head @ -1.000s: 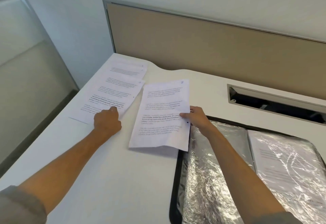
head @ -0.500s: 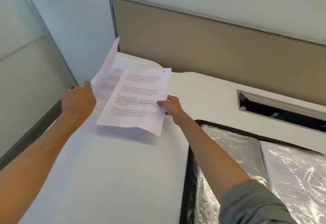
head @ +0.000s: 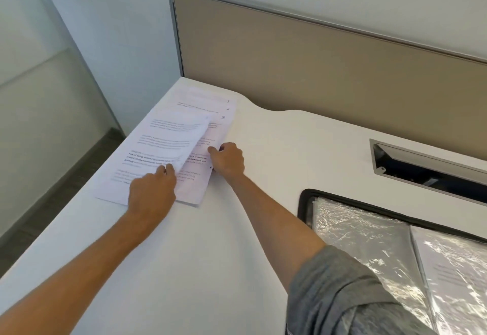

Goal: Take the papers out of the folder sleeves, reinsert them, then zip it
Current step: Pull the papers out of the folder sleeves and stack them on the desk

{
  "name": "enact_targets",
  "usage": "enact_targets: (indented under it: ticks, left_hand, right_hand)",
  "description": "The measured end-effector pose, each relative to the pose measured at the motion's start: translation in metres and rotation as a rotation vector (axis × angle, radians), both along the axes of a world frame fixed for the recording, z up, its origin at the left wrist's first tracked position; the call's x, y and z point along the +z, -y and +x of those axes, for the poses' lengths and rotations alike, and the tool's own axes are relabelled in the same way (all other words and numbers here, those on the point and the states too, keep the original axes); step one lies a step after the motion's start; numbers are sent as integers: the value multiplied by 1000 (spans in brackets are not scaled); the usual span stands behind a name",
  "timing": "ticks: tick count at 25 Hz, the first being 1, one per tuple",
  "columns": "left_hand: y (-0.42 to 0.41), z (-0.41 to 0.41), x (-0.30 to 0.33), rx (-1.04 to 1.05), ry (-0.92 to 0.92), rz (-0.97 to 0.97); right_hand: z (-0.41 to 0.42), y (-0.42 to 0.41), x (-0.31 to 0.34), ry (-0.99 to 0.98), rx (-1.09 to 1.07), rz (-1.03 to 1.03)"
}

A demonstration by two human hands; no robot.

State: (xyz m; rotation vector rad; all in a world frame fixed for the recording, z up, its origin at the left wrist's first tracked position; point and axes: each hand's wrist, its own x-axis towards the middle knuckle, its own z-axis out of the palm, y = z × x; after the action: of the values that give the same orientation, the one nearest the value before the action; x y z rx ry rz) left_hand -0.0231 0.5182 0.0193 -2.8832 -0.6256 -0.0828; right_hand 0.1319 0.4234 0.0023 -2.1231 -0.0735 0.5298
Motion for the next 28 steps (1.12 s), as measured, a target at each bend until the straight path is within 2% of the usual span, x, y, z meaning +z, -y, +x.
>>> enact_targets:
  ticks: [3,10,14,22,28]
  left_hand:
    - [8,-3,-17,-13,-44,42]
    - [32,-4,-34,-153,96,10]
    - [40,-3,-36,-110,121,-27]
    - [35,-1,-36,-94,45,-39]
    - [28,-6,-31,-39,-23,-47]
  right_hand:
    - [0,-2,-2,93,-37,-105]
    - [8,10,-2,36,-25,-62]
    - [12,9,-7,20,19,-57]
    - [13,24,-15,48,65,15]
    - [16,82,2,85,99,36]
